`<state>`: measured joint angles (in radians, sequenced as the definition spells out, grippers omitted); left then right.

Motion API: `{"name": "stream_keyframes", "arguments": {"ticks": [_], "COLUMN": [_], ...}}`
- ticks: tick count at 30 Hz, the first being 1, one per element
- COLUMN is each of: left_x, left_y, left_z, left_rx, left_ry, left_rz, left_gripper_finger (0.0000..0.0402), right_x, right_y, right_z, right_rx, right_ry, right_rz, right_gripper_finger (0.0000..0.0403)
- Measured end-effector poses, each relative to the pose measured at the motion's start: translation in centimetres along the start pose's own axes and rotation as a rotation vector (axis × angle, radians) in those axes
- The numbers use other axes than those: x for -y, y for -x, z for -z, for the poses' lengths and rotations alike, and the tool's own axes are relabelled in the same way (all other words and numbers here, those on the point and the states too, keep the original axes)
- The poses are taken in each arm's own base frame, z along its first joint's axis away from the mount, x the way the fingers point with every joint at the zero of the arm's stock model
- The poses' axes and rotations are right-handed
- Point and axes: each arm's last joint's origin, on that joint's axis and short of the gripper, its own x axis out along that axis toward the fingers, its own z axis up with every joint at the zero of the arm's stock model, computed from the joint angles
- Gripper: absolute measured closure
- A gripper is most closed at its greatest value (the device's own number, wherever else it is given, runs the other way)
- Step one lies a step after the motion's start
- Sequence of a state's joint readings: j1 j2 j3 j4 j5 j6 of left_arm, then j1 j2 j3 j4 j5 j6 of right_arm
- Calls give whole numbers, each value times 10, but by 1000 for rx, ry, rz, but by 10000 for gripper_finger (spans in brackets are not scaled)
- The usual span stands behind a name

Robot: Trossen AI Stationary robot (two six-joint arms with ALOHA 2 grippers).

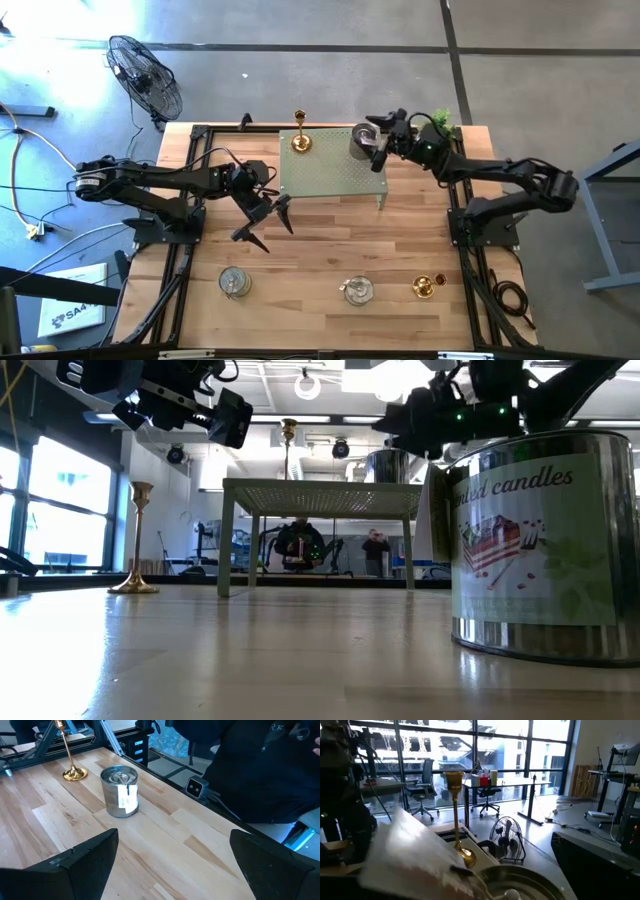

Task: Pick & Place candle stick holders
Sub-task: Put the top silver scented candle on the shelf, then put the bottom gold candle holder on the shelf

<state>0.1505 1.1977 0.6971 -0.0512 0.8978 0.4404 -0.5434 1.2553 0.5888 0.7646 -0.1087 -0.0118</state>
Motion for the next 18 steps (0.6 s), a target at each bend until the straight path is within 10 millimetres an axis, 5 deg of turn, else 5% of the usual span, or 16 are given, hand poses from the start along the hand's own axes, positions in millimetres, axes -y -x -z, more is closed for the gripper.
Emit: {"name": "stream_keyframes", "arguments": {"ticks": [18], "left_x": [0], "left_y": [0], "left_z": [0], "left_rx": [-2], "left_ry": [2], "left_rz": [-2], "left_gripper_finger": [25], "right_x": [-29], "right_y": [57], "right_z": [-55], "right_rx": [55], "right_ry": [85], "right_rz": [-2], "right_gripper_finger": [22]}}
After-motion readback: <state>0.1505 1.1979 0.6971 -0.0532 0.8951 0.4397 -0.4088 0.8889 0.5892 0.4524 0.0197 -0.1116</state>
